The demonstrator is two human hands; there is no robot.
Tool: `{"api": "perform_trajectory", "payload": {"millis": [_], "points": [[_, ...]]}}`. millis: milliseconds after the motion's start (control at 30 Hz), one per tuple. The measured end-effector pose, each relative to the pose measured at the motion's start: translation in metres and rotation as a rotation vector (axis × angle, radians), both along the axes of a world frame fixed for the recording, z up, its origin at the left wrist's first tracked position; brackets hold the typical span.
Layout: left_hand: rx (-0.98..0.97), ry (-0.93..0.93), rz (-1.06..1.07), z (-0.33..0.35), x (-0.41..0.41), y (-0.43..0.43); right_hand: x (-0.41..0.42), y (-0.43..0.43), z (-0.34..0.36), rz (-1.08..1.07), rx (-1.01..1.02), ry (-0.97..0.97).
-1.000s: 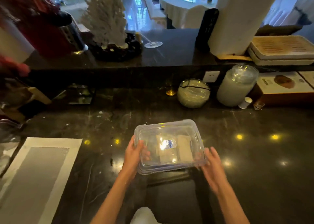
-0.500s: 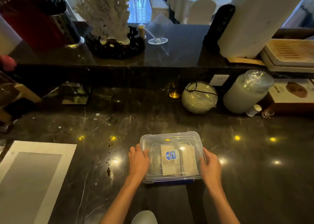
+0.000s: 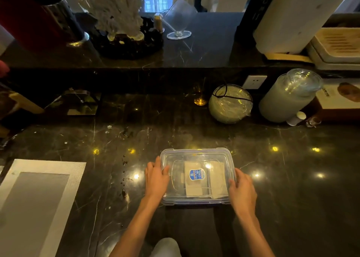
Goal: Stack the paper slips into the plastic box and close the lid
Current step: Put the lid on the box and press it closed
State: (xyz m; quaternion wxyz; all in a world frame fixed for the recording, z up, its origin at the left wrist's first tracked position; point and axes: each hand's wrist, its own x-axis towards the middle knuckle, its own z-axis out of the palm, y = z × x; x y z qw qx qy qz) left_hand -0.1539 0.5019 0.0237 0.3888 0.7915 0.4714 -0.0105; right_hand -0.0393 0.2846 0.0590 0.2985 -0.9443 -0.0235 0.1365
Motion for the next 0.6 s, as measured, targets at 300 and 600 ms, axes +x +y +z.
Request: {"api": "perform_trajectory", "payload": {"millis": [300,600], "points": [[0.020,0.021,-0.021,0.003,0.007,0.003,0.006,-0.001,-0.010,-0.017,-0.032,0.056],[-0.107,0.090,-0.074,0.007,0.023,0.025,0.014,-0.004,-0.015,-0.100,0.015,0.172]]}}
